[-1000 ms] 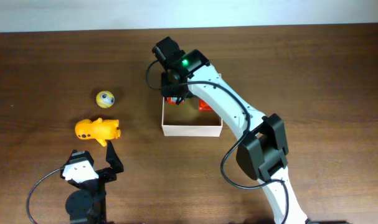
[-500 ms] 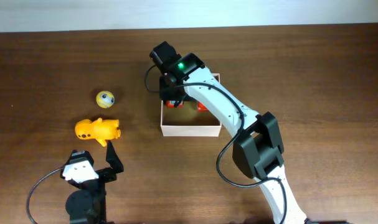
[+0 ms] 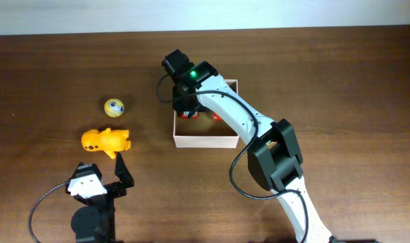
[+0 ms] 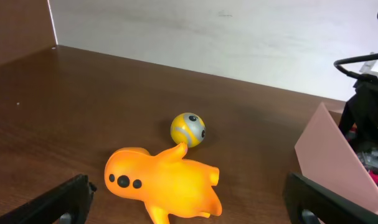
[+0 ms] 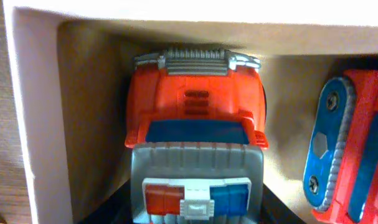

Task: Pack container
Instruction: 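Lower the held fire truck into the box's left side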

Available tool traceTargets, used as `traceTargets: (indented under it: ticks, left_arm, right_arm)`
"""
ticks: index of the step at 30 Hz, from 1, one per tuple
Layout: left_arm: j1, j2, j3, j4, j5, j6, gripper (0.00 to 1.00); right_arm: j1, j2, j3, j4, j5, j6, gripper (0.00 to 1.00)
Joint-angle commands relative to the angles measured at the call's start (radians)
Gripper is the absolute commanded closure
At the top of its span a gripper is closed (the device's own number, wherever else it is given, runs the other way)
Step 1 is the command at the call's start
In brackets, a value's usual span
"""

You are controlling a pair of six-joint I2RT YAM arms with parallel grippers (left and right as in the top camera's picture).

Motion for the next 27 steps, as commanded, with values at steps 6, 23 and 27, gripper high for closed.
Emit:
traceTargets:
  ticks: [6, 23, 27]
  left_arm:
    - [0.001, -0.008, -0.009, 0.003, 0.015, -0.001, 0.01]
    - [0.001, -0.008, -0.009, 0.003, 0.015, -0.001, 0.01]
    - [0.001, -0.008, -0.009, 0.003, 0.015, -0.001, 0.01]
  right_arm:
    - [0.011, 0.002, -0.001, 0.021, 0.037, 0.001, 0.56]
    - [0.011, 0.002, -0.001, 0.021, 0.050, 0.001, 0.44]
    - [0.011, 0.002, -0.001, 0.021, 0.050, -0.003, 0.44]
